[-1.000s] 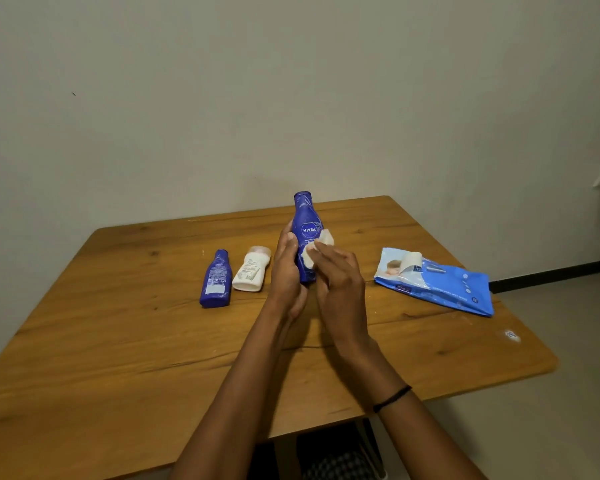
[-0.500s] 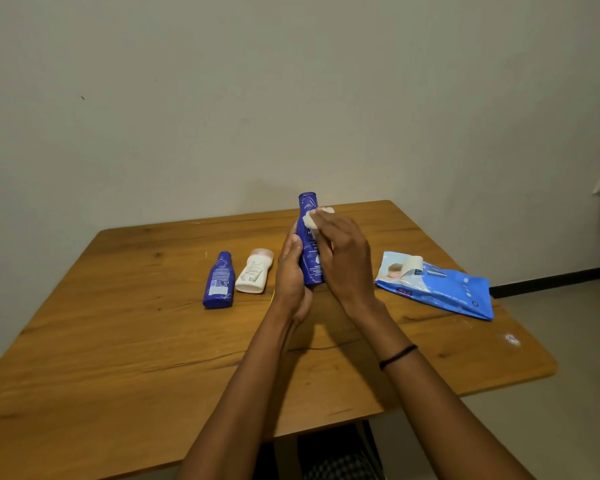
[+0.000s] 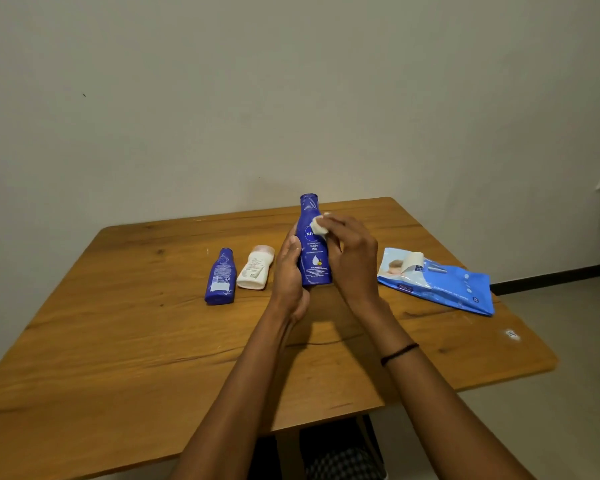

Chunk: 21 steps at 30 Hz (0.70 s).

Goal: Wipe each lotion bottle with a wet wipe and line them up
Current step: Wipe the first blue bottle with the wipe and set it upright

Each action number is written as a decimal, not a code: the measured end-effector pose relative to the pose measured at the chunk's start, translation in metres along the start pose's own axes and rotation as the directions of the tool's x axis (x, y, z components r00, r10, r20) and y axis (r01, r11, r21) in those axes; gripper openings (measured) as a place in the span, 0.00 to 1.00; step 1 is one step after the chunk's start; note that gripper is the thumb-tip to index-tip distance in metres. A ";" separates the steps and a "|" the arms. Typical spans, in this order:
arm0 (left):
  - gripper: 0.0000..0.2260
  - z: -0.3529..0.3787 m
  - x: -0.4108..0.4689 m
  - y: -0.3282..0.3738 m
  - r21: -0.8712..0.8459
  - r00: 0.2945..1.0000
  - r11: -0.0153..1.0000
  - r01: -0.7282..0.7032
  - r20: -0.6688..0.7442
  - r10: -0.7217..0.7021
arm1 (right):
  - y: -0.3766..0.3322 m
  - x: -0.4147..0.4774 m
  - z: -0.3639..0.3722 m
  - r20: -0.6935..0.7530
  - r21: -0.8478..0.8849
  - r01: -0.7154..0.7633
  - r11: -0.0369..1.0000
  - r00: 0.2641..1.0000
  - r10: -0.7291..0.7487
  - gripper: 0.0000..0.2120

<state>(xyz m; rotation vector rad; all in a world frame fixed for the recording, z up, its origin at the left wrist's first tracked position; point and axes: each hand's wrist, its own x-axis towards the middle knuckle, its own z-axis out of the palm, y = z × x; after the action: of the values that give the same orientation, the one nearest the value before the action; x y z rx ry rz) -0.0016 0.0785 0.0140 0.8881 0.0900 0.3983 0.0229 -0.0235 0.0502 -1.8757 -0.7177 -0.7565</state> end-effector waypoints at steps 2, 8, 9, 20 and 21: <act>0.16 0.003 0.000 0.002 0.032 1.000 0.999 0.001 -0.011 -0.001 | -0.003 0.014 0.001 0.001 0.035 0.000 0.999 1.000 0.000 0.14; 0.19 -0.003 0.006 0.011 0.001 0.998 1.000 -0.003 -0.058 0.003 | -0.002 -0.017 0.003 0.040 0.010 0.032 0.999 0.999 -0.033 0.17; 0.19 -0.005 0.007 0.012 0.006 0.997 1.000 -0.005 -0.072 0.006 | -0.002 -0.028 0.003 0.056 0.014 0.032 0.999 0.998 -0.033 0.18; 0.13 -0.001 0.007 0.005 0.136 0.997 0.990 -0.047 -0.062 0.056 | -0.007 0.012 -0.002 -0.046 0.110 0.032 0.993 0.999 -0.027 0.12; 0.12 0.002 0.006 0.004 0.158 0.996 0.986 -0.043 -0.065 0.054 | -0.008 0.022 -0.002 -0.055 0.128 0.031 0.991 0.998 -0.024 0.12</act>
<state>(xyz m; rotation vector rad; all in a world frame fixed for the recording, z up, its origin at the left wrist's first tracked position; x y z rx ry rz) 0.0030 0.0821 0.0189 1.0334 0.1650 0.4721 0.0305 -0.0191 0.0721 -1.7266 -0.7425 -0.7572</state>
